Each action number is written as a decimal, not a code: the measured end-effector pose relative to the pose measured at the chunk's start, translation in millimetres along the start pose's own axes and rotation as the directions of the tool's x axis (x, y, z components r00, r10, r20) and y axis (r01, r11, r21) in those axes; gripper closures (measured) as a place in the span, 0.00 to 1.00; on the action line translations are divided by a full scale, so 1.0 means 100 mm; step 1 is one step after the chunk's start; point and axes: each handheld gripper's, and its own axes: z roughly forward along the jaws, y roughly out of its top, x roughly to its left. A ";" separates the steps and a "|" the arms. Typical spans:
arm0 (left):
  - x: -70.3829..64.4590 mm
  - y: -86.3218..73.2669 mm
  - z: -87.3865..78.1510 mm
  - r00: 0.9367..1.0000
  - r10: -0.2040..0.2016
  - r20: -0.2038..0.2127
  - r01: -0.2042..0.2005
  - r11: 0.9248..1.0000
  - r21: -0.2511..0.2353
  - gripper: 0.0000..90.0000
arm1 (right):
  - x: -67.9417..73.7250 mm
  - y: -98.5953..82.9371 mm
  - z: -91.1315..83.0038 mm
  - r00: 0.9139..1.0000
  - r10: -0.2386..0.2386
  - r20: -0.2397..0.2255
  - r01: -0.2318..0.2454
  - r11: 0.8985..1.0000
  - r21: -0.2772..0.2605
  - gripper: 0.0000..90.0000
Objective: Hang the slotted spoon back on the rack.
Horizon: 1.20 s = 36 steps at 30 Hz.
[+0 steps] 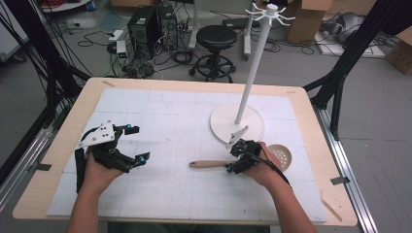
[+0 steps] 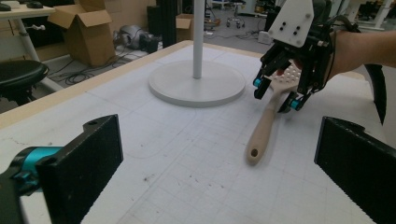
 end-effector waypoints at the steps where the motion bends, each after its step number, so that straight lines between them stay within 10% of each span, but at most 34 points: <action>1: 0.00 0.00 0.00 1.000 0.000 0.000 0.000 1.000 0.001 0.02 | 0.00 0.01 0.03 1.000 -0.002 -0.004 0.002 1.000 0.016 0.49; 5: 0.00 0.00 0.00 1.000 0.001 0.000 -0.001 1.000 0.002 0.02 | -0.01 0.02 0.08 0.998 0.012 -0.067 -0.009 0.999 0.045 0.62; 30: -0.01 0.01 -0.01 1.000 0.001 -0.003 -0.001 1.000 0.001 0.02 | 0.06 0.09 0.07 0.998 0.012 -0.061 -0.006 0.995 0.097 0.84; 36: 0.00 0.01 -0.03 1.000 0.001 -0.005 -0.001 1.000 -0.005 0.02 | 0.01 0.03 0.00 0.995 0.071 -0.069 -0.069 0.997 0.029 0.85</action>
